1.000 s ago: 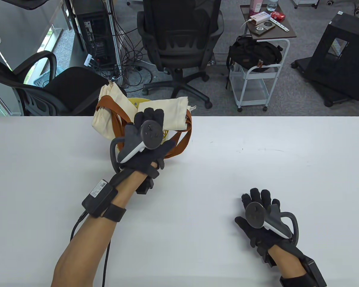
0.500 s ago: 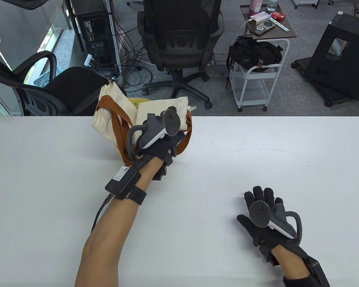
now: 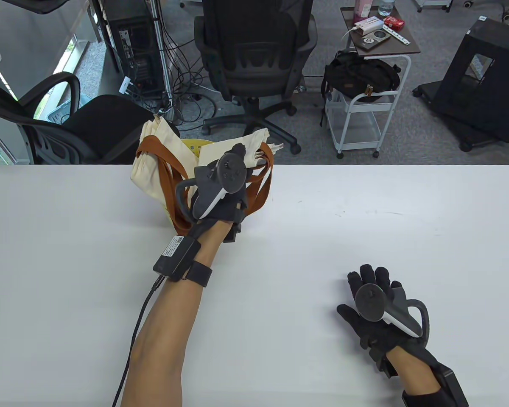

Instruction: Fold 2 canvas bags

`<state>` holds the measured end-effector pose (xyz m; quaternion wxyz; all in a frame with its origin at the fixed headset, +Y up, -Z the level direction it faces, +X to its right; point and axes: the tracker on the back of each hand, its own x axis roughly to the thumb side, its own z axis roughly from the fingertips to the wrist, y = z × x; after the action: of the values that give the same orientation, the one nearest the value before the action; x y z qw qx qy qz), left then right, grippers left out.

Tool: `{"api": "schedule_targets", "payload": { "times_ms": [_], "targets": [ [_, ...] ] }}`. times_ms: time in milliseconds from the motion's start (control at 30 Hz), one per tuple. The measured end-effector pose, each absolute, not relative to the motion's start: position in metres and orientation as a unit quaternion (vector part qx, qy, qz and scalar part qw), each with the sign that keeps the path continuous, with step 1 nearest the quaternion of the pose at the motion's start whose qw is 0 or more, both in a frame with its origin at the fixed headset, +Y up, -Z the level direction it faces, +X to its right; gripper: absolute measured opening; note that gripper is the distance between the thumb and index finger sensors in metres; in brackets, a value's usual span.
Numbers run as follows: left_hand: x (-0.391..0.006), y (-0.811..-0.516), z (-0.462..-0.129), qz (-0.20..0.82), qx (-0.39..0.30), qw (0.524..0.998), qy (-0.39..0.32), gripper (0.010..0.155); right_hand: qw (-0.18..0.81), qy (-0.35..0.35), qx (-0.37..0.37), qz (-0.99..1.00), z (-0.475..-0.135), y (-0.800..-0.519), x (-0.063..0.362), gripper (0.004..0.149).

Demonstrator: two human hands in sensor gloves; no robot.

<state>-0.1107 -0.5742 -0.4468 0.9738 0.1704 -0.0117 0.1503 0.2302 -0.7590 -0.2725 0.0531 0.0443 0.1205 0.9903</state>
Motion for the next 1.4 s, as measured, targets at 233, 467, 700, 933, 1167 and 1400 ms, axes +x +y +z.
{"api": "schedule_targets", "payload": {
  "times_ms": [233, 467, 700, 933, 1167, 1400],
  "targets": [
    [-0.138, -0.542, -0.426, 0.277, 0.234, 0.932, -0.005, 0.058, 0.060, 0.124, 0.038, 0.990, -0.273, -0.759, 0.234, 0.079],
    [-0.172, -0.516, -0.407, 0.475, 0.224, 0.850, -0.034, 0.058, 0.063, 0.132, 0.045, 0.988, -0.273, -0.757, 0.234, 0.080],
    [-0.188, -0.486, -0.365, 0.530, 0.275, 0.797, -0.091, 0.058, 0.070, 0.139, 0.052, 0.986, -0.273, -0.756, 0.235, 0.080],
    [-0.201, -0.456, -0.319, 0.556, 0.304, 0.764, -0.126, 0.057, 0.068, 0.139, 0.050, 0.987, -0.272, -0.755, 0.235, 0.081],
    [-0.207, -0.472, -0.289, 0.591, 0.282, 0.743, -0.136, 0.057, 0.064, 0.135, 0.056, 0.987, -0.272, -0.754, 0.232, 0.080],
    [-0.211, -0.533, -0.284, 0.661, 0.201, 0.713, -0.121, 0.057, 0.063, 0.130, 0.058, 0.988, -0.271, -0.754, 0.230, 0.080]
  ]
}}
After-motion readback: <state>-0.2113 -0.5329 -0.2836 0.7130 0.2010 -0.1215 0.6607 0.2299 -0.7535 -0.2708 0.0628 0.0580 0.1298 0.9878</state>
